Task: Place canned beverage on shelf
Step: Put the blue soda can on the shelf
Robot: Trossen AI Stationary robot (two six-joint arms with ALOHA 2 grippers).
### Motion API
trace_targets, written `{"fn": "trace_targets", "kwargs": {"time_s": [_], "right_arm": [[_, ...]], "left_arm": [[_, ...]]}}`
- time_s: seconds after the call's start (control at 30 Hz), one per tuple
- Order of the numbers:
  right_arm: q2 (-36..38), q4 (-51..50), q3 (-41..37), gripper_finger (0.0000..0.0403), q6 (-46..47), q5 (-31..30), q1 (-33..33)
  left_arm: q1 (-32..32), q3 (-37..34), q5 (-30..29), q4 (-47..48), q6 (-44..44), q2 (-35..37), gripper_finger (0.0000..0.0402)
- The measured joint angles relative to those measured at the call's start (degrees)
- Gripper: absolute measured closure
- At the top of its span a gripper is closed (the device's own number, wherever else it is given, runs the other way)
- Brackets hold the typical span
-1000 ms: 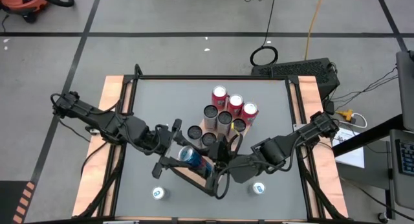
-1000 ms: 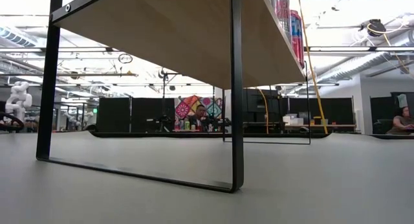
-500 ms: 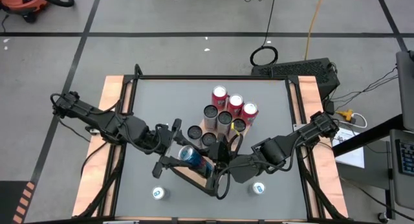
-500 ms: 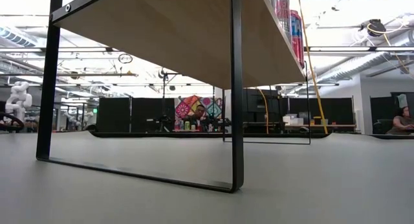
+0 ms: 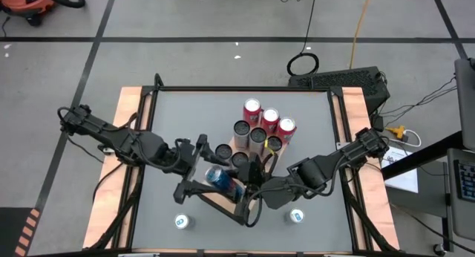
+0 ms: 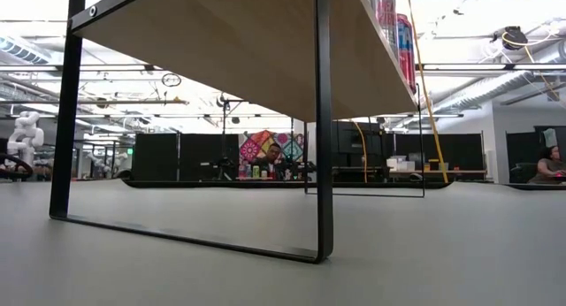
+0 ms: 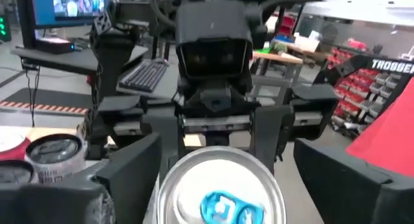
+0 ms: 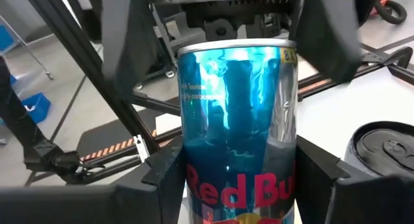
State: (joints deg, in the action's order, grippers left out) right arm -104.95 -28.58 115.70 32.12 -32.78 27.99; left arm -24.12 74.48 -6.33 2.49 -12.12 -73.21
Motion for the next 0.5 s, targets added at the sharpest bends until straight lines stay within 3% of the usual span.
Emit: {"fn": "trace_targets", "kwargs": {"time_s": [0.2,0.5], "right_arm": [[0.2,-0.1,0.0,0.0213,0.7,0.0,-0.4],[3.1,0.5,0.0,0.0213,0.8,-0.3,-0.7]], "left_arm": [[0.0,0.0,-4.4,-0.8,0.4,1.4,0.0043],[0.0,1.7,-13.5,0.6,0.5,9.9,0.0043]]}}
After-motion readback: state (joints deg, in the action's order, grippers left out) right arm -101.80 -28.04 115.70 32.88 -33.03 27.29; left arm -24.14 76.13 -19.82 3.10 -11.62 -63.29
